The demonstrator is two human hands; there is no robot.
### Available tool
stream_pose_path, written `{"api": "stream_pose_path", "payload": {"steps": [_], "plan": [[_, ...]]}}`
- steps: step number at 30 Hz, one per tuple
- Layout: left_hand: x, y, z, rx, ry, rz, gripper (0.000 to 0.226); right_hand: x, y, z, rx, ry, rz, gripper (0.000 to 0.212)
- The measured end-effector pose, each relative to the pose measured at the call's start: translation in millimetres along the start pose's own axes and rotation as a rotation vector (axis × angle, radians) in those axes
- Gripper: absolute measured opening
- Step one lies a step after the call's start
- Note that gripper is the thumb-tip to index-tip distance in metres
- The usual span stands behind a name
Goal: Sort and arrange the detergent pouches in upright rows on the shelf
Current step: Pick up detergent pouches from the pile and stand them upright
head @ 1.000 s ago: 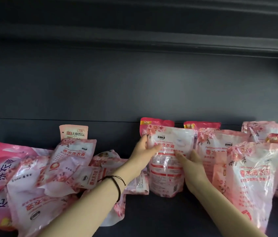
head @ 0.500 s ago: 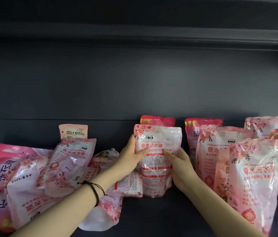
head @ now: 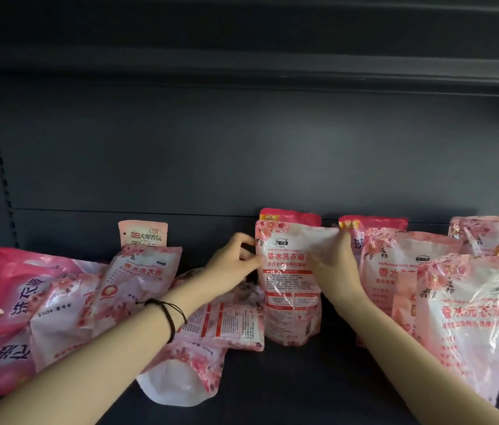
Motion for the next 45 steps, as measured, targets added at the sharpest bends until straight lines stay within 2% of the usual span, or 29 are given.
{"api": "stream_pose_path", "payload": {"steps": [2, 3, 6, 8, 10, 13, 17, 23, 29, 31, 33, 36, 40, 42, 45], "plan": [[-9, -24, -5, 0.173, 0.059, 0.049, 0.022, 1, -5, 13, -0.060, -0.100, -0.001, 0.077], [-16, -35, -8, 0.273, 0.101, 0.107, 0.022, 0, -7, 19, -0.129, -0.171, -0.021, 0.080], [-42, -64, -14, 0.725, 0.244, 0.351, 0.033, -6, -10, 34, -0.508, -0.460, -0.133, 0.063], [-60, -79, -14, 0.972, 0.344, 0.441, 0.036, -20, -5, 42, -0.654, -0.630, -0.080, 0.051], [-77, -90, -13, 1.054, 0.422, 0.471, 0.034, -37, 3, 45, -0.746, -0.763, 0.028, 0.046], [-96, -106, -6, 1.072, 0.419, 0.502, 0.034, -61, 20, 52, -0.831, -0.870, 0.158, 0.041], [-114, -136, 4, 1.115, 0.427, 0.517, 0.038, -90, 55, 57, -0.879, -0.914, 0.263, 0.037], [-128, -171, 30, 1.253, 0.480, 0.534, 0.044, -128, 103, 74, -1.012, -0.953, 0.259, 0.030], [-143, -170, 66, 1.038, 0.347, 0.396, 0.054, -144, 160, 69, -1.151, -0.768, 0.298, 0.034], [-149, -163, 74, 0.987, 0.326, 0.332, 0.056, -147, 175, 68, -1.192, -0.691, 0.302, 0.023], [-150, -162, 79, 0.925, 0.345, 0.242, 0.052, -147, 182, 69, -1.207, -0.659, 0.201, 0.010], [-144, -166, 78, 0.744, 0.362, 0.089, 0.049, -133, 174, 69, -1.016, -0.429, 0.046, 0.002], [-132, -153, 69, 0.471, 0.342, -0.140, 0.057, -105, 143, 84, -0.492, -0.252, 0.017, 0.023], [-124, -138, 64, 0.322, 0.303, -0.244, 0.061, -95, 129, 92, -0.190, -0.171, 0.073, 0.028], [-106, -119, 54, -0.110, 0.105, -0.333, 0.062, -88, 111, 95, 0.205, -0.042, 0.195, 0.012]]}}
Point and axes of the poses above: each hand's wrist, its own x-axis towards the middle knuckle, its own y-axis out of the palm, z = x × y, the point moved 1 cm from there along x, towards the middle knuckle, and after that the axes turned 14 degrees about y, right-handed, at the moved point
